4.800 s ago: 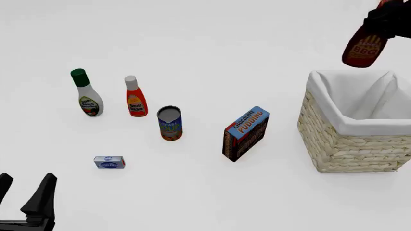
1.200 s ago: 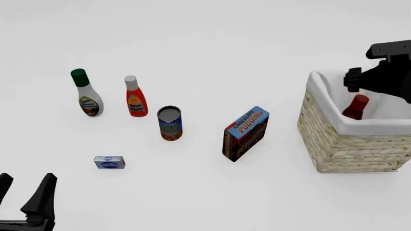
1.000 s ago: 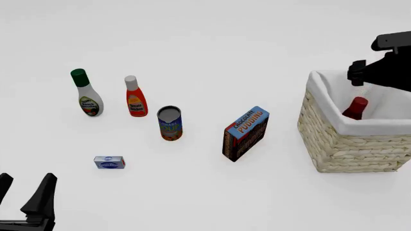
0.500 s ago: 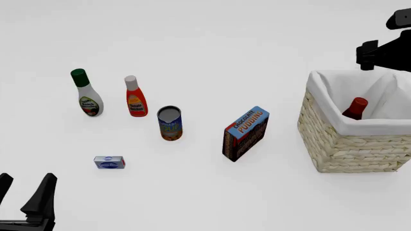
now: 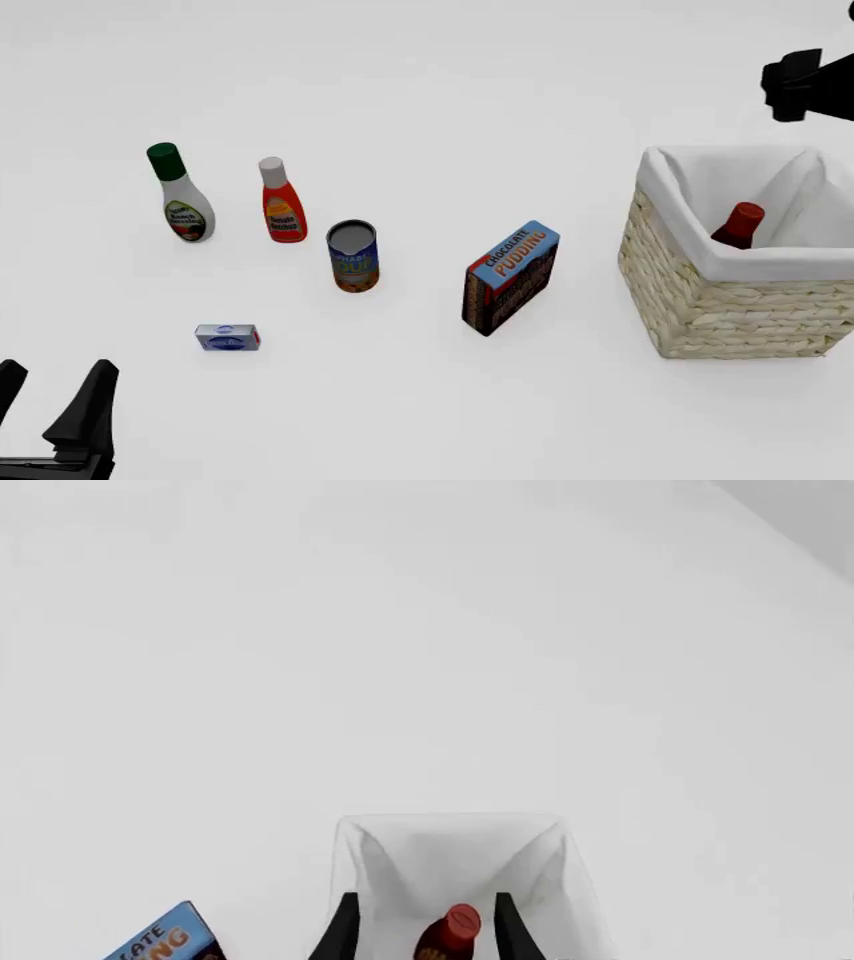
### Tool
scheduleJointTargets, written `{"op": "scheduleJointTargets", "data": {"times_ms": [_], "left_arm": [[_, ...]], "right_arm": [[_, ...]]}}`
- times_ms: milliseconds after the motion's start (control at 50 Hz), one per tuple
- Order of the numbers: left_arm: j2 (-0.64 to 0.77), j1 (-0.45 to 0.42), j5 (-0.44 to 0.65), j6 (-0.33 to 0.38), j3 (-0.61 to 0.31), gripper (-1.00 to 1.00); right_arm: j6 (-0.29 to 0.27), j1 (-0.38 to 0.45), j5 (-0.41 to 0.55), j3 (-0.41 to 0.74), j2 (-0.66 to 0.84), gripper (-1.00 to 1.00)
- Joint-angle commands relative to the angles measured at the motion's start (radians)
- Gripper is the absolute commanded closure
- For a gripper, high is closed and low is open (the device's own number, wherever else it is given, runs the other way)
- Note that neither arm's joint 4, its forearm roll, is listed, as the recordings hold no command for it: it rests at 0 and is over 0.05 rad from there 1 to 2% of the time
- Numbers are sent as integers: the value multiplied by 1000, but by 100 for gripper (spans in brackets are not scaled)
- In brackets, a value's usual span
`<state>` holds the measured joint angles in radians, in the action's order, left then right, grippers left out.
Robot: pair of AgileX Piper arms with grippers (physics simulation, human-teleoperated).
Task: Pick the bbq sauce and place it in the basket.
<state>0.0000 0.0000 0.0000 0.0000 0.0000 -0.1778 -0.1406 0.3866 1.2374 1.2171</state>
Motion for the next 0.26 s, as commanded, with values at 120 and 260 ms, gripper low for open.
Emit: {"op": "scheduleJointTargets", "data": {"times_ms": [120, 260], "left_arm": [[0, 0, 0, 0, 0, -100], [0, 0, 0, 0, 0, -100]], "right_arm": [[28, 3, 25, -14, -83, -100], [34, 2, 37, -12, -110, -100]]}}
